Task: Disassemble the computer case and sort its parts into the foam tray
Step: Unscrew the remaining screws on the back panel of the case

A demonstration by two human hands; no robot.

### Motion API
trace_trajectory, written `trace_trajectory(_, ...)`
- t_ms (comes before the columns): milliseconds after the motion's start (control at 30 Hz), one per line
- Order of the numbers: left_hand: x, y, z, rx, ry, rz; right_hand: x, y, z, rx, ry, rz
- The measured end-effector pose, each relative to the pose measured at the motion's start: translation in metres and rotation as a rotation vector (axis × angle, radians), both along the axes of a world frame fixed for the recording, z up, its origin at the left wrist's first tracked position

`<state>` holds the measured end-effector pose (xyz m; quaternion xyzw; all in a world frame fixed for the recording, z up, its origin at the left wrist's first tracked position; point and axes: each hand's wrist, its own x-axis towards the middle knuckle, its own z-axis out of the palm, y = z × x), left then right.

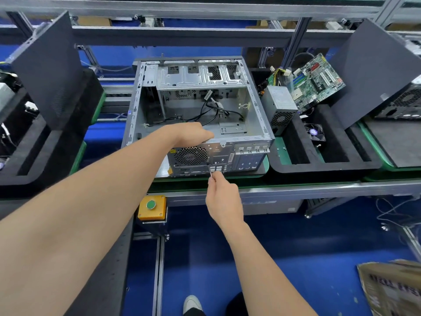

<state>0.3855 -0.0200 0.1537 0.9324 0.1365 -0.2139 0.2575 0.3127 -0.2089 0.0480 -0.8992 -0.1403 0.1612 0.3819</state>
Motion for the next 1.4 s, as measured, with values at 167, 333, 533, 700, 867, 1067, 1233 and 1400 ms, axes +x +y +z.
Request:
trace_trajectory(167, -0.001, -0.001, 0.001, 0.001, 0.013, -0.01, -0.009, 0.012, -0.008, -0.177, -0.268, -0.099)
trace_trajectory(333, 0.0, 0.0, 0.0, -0.003, 0.0, 0.006, 0.009, 0.003, -0.001, 0.246, 0.274, -0.151)
trace_trajectory(533, 0.0, 0.0, 0.001, 0.003, 0.011, -0.014, 0.01, -0.008, -0.009, 0.974, 1.107, -0.177)
trace_trajectory(700, -0.001, 0.001, 0.0, 0.002, -0.002, -0.002, 0.003, -0.008, -0.011, 1.444, 1.472, -0.149)
trace_trajectory(867, -0.001, 0.001, 0.001, -0.012, -0.001, -0.008, -0.003, -0.002, -0.01, 1.644, 1.561, -0.197)
trace_trajectory(1067, -0.001, 0.001, 0.0, 0.006, -0.002, 0.002, 0.006, -0.004, -0.012, 1.214, 1.185, -0.175)
trace_trajectory(1233, -0.001, 0.0, 0.001, -0.005, -0.01, 0.001, 0.007, -0.004, -0.001, 0.557, 0.49, -0.068)
trace_trajectory(1400, -0.001, 0.0, 0.001, 0.0, -0.011, 0.018, 0.001, 0.002, 0.0, -0.284, -0.298, 0.033)
